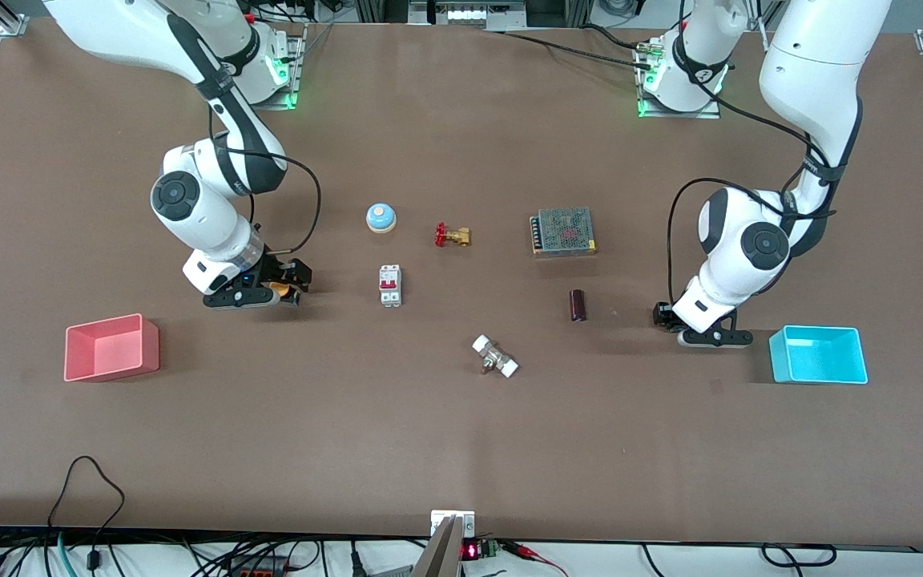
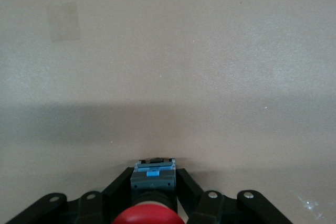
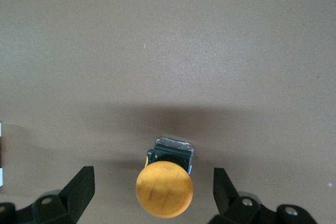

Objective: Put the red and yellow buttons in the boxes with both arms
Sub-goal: 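Lower both grippers and close them on the yellow and red buttons, then carry the yellow button to the pink box while the left gripper carries red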

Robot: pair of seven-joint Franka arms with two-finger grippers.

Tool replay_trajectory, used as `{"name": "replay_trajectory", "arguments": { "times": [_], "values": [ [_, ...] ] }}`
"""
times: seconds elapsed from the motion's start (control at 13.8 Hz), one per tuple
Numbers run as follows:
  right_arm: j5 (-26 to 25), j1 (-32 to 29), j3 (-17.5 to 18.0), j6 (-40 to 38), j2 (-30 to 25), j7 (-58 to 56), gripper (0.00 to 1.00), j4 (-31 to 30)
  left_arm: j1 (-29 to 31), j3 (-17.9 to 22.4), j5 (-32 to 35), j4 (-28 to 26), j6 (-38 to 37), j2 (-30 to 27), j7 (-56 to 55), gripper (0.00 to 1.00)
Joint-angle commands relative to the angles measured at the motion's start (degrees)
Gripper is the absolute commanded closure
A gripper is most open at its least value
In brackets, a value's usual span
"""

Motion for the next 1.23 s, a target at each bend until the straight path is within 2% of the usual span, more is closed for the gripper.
{"name": "replay_trajectory", "arguments": {
  "times": [0.0, 0.14, 0.29, 0.43, 0.65, 0.72, 0.94, 1.01, 1.16],
  "values": [
    [-0.9, -0.1, 0.2, 1.2, 0.2, -0.1, 0.08, -0.4, 0.1, 0.7, -0.6, 0.0, -0.6, -2.9, 1.1, 0.69],
    [-2.5, -0.1, 0.2, 1.3, 0.6, -0.1, 0.25, -0.2, 1.3, 1.3, -0.3, 4.1, -7.7, -4.5, 3.6, 0.69],
    [-3.7, -0.2, 0.2, 1.3, 0.9, 0.0, 0.41, -0.1, 4.2, 1.4, -0.2, 12.2, -19.5, -4.4, 8.6, 0.69],
    [-3.7, -0.2, 0.2, 1.3, 1.0, -0.1, 0.53, -0.1, 7.5, 1.4, 0.2, 17.7, -26.8, -4.2, 12.9, 0.68],
    [-4.4, -0.2, 0.2, 1.3, 1.0, -0.1, 0.66, 0.0, 12.0, 2.7, 0.4, 21.0, -28.2, -3.6, 18.5, 0.68],
    [-4.4, -0.3, 0.2, 1.3, 1.0, -0.1, 0.68, 0.0, 13.5, 2.8, 0.9, 21.9, -27.7, -2.6, 20.6, 0.68],
    [-4.5, -0.4, 0.1, 0.9, 0.7, -0.4, 0.7, 0.7, 18.0, 2.7, 1.8, 29.3, -27.6, 4.7, 21.7, 0.69],
    [-4.6, -0.5, 0.1, 0.6, 0.0, -1.2, 0.7, 1.0, 18.5, 2.7, 1.8, 30.2, -27.3, 6.4, 21.7, 0.69],
    [-4.8, -2.3, 0.0, -6.1, -4.3, -4.0, 0.7, 2.7, 19.2, 2.7, 1.8, 29.8, -24.2, 8.0, 21.8, 0.69]
  ]
}}
